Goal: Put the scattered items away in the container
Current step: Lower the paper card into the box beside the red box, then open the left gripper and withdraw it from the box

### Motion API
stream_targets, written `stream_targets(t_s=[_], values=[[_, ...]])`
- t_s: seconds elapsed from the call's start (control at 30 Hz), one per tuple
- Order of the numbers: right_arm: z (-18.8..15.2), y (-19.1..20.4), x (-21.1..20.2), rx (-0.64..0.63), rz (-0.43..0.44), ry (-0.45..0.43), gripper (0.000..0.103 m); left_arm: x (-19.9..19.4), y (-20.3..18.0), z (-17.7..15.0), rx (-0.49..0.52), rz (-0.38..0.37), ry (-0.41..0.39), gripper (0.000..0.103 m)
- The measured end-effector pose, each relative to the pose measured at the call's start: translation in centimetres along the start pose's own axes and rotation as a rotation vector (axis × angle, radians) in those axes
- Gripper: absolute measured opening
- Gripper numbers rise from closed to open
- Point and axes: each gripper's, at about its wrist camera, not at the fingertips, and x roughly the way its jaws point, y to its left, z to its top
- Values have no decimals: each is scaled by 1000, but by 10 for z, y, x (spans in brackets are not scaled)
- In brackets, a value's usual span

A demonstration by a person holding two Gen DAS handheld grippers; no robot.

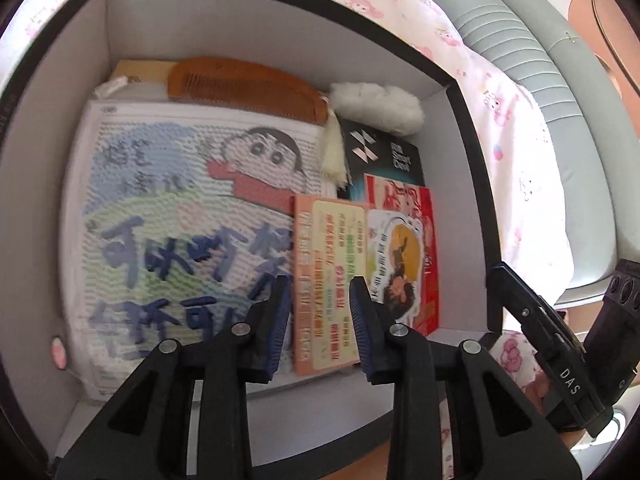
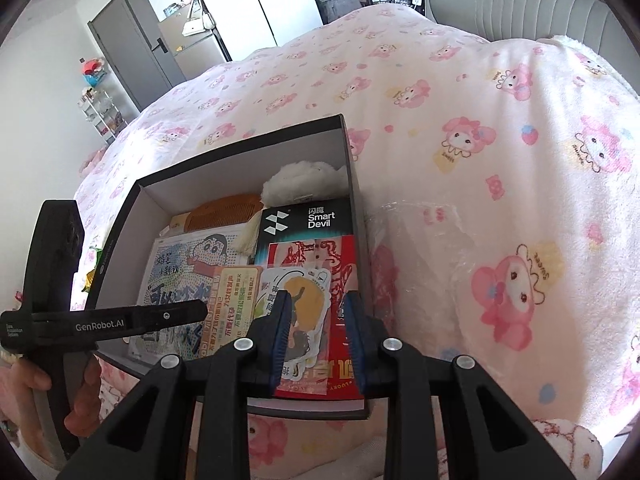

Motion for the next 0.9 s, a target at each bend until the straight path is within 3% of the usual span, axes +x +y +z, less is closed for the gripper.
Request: stream_targets(t_s=[0.2, 0.33, 0.4, 0.57, 0.63, 0.7, 0.8, 0.9], values=[[-4, 8, 7, -15, -11, 17, 24, 17, -16, 1, 33, -79, 43, 29], [-3, 5, 2, -12, -30, 17, 24, -2, -7, 2, 7, 10, -30, 29], [-2, 3, 1, -15, -23, 18, 24, -2, 2, 3, -15, 53, -20, 29], [0, 6, 5, -22, -31, 30, 24, 6, -4, -4, 4, 27, 25, 29], [0, 8, 7, -17, -17, 36, 24, 10, -11, -6, 27, 50, 21, 42], [-1, 8, 8, -17, -18, 38, 24, 8, -14, -6, 38, 52, 19, 45], [-3, 8, 6, -12, -18, 35, 24, -3, -6, -7, 5, 16, -1, 43], [-2, 6, 5, -6, -25, 33, 24, -15, 0, -8, 2, 28, -36, 43]])
